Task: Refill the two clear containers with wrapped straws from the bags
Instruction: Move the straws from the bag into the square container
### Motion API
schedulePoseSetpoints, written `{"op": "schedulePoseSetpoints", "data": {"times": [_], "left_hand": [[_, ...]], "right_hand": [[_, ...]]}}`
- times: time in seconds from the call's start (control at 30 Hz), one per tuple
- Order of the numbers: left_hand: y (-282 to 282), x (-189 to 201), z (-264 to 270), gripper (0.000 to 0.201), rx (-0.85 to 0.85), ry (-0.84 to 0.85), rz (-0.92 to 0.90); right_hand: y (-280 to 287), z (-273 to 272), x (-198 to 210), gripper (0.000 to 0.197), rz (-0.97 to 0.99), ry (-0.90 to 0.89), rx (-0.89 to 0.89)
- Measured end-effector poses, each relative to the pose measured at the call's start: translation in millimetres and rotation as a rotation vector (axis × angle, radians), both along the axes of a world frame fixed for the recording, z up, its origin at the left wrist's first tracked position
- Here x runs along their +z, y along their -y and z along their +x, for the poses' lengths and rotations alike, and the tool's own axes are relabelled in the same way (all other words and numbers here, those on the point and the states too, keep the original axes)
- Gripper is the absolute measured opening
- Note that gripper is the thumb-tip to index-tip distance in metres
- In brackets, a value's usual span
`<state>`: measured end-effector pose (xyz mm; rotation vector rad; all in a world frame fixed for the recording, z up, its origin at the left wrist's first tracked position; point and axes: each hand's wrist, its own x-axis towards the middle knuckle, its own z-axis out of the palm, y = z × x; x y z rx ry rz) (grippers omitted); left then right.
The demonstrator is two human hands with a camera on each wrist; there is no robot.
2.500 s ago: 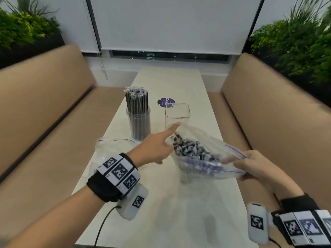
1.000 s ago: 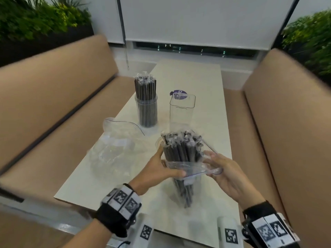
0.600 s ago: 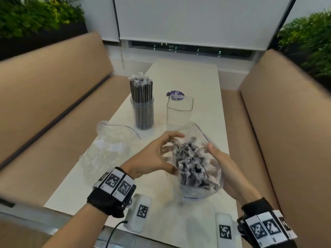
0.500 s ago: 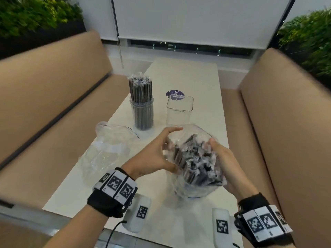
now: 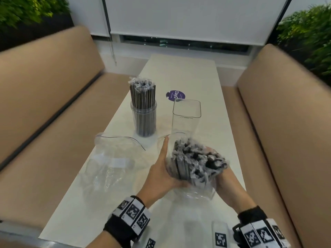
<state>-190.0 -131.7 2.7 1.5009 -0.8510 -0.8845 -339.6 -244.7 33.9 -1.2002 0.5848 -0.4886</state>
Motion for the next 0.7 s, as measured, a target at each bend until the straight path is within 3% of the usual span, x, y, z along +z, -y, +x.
{"op": "schedulePoseSetpoints", "data": {"times": [0.1, 0.17, 0.23, 0.3, 0.4, 0.5, 0.57, 0.63, 0.7], "left_hand": [[4.6, -6.0, 0.8, 0.127, 0.228, -0.057, -0.157], [6.0, -17.5, 6.6, 0.121, 0.319, -0.171, -0.234], [6.4, -23.1, 14.3, 0.116, 0.341, -0.192, -0.23], [7.0, -26.6, 17.8, 0.115, 0.257, -0.168, -0.228], [7.8, -20.7, 30.4, 0.123, 0.067, -0.163, -0.148], [4.8, -7.5, 51.3, 0.114, -0.069, -0.372, -0.075], [-0.8, 0.4, 62.3, 0.104, -0.105, -0.443, -0.023], [-4.1, 3.9, 65.1, 0.095, -0.13, -0.386, 0.017], [-3.5, 8.4, 62.3, 0.092, -0.166, -0.161, 0.034]], "right_hand": [[7.8, 16.5, 4.4, 0.031, -0.156, 0.043, -0.148], [7.0, 20.4, 0.5, 0.032, -0.201, 0.075, -0.105], [2.4, 25.4, -6.3, 0.072, -0.295, 0.001, 0.041], [-2.1, 33.0, -14.0, 0.092, -0.317, -0.078, 0.123], [-0.2, 35.9, -16.9, 0.096, -0.285, -0.093, 0.163], [11.4, 28.2, -8.6, 0.083, -0.319, -0.129, 0.241], [20.3, 22.8, -2.4, 0.105, -0.336, -0.147, 0.317], [23.3, 24.2, 3.5, 0.113, -0.388, -0.203, 0.308], [24.9, 27.9, -1.3, 0.093, -0.5, -0.263, 0.169]]}}
